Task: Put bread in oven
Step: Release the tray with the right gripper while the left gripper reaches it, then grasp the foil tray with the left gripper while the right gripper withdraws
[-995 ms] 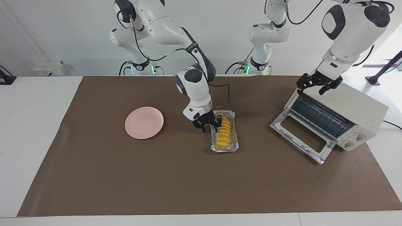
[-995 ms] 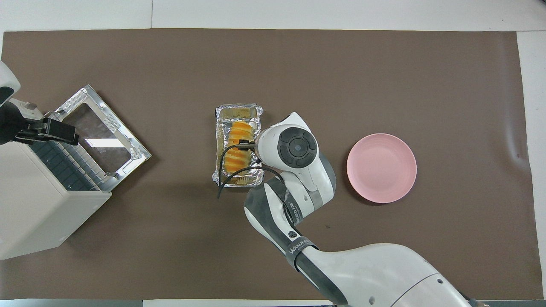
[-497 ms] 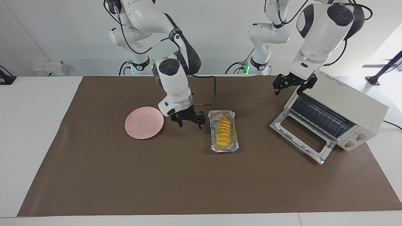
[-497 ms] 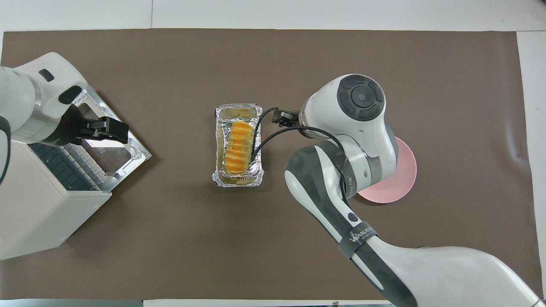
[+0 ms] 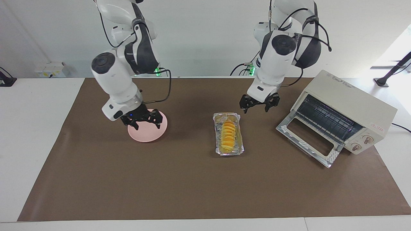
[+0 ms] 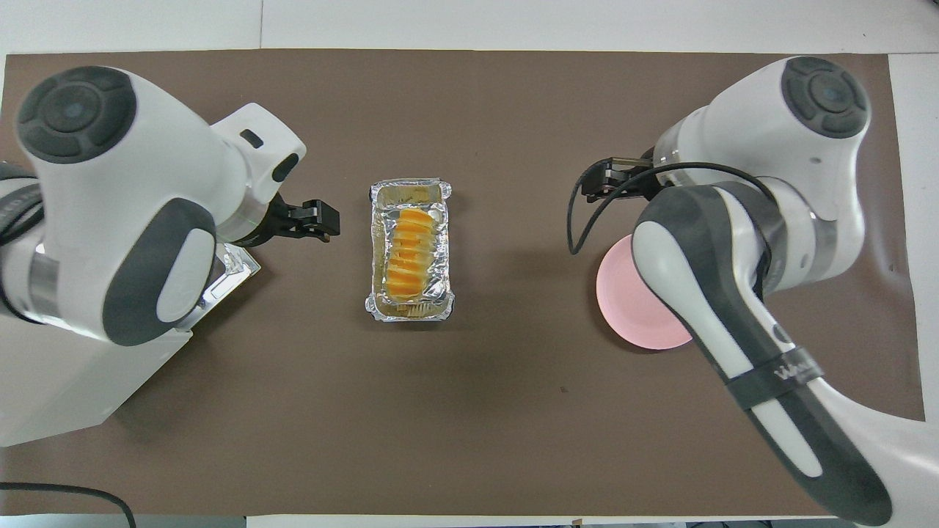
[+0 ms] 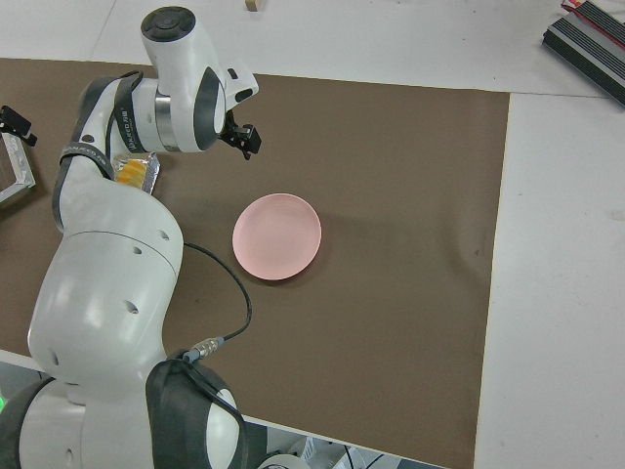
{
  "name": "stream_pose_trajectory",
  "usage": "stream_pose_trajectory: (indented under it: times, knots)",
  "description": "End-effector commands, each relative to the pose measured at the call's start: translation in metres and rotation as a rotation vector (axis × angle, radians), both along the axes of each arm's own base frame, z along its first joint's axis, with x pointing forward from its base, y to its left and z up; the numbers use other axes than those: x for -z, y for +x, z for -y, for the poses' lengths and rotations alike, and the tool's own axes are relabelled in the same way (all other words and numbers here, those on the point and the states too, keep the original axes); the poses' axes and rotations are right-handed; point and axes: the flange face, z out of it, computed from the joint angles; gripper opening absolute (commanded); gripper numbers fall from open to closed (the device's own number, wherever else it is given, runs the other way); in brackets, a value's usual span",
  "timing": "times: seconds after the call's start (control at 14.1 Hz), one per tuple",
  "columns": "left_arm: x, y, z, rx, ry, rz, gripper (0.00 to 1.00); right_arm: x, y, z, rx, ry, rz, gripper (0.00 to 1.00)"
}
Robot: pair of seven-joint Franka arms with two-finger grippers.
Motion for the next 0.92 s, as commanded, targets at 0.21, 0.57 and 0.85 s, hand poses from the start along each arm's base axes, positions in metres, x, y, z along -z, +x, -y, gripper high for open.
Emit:
stream_pose_trajectory:
  times: [0.21, 0.57, 0.85]
  knots:
    - [0.06, -0.006, 0.094, 0.016, 0.03, -0.029, 1.0, -0.033, -0.019, 0.095, -0.138, -0.018, 0.016, 1.0]
    - [0.115, -0.008, 0.146, 0.051, 0.093, -0.041, 0.84, -0.084, -0.05, 0.134, -0.243, -0.075, 0.032, 1.0]
    - [0.124, -0.009, 0.149, 0.071, 0.119, -0.027, 0.8, -0.124, -0.087, 0.143, -0.235, -0.058, -0.011, 1.0]
